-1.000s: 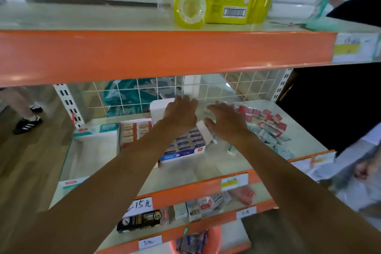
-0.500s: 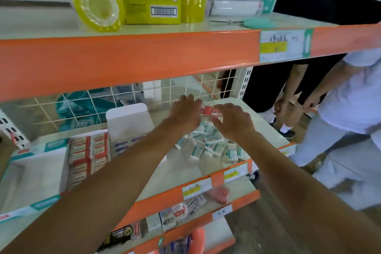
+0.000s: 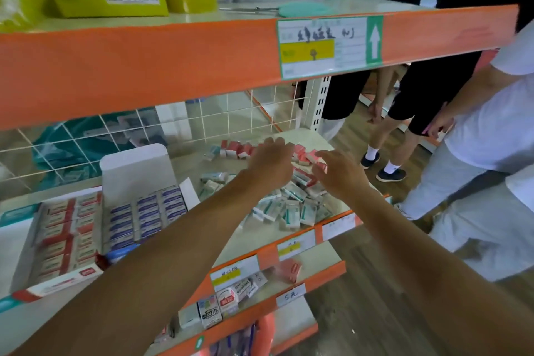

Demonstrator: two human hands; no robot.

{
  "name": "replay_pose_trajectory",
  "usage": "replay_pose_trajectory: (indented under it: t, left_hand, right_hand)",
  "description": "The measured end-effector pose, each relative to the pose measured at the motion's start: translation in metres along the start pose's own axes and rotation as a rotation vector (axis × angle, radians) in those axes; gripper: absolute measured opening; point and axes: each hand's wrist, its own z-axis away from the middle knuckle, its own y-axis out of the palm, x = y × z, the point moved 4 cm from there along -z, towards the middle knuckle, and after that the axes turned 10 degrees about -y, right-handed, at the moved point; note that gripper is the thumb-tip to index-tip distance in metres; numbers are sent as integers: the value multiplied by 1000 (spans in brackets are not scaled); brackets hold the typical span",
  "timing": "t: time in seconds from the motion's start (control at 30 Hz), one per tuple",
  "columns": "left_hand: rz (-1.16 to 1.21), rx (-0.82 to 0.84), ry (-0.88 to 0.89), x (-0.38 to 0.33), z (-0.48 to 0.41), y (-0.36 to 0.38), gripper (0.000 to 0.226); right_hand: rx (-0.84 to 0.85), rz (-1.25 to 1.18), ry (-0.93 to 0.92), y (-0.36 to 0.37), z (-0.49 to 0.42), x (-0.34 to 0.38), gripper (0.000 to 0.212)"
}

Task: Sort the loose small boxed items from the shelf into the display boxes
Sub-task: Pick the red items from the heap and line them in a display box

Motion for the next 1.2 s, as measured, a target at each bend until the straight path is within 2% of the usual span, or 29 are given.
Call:
replay_pose_trajectory:
  t: [0.13,0.33,0.5,0.67,0.8,0.97,1.2]
  left_hand:
    - [74,-5,13,-12,-5,16,37]
    - [112,6,40,-30,-12,27,39]
    - [86,15,52,-44,-16,35,27]
    - [100,44,29,-52,-20,36,44]
    - [107,110,9,-57,-25,39,33]
    - [100,129,28,-63,-27,46,22]
    - [213,117,78,-69,-22,44,24]
  right_hand:
    - [-42,-42,-29,13,1,-18,32]
    - [17,17,-56,21,-2,-34,32]
    - [12,-11,-88,16,-5,-46,21]
    - [11,-36,-68,16,-6,-52,27]
    - [46,-81,-51,16,-3,-58,33]
    - [-7,-54,-13,16,3,-68,30]
    - [-41,-53,-19,17,9,-68,33]
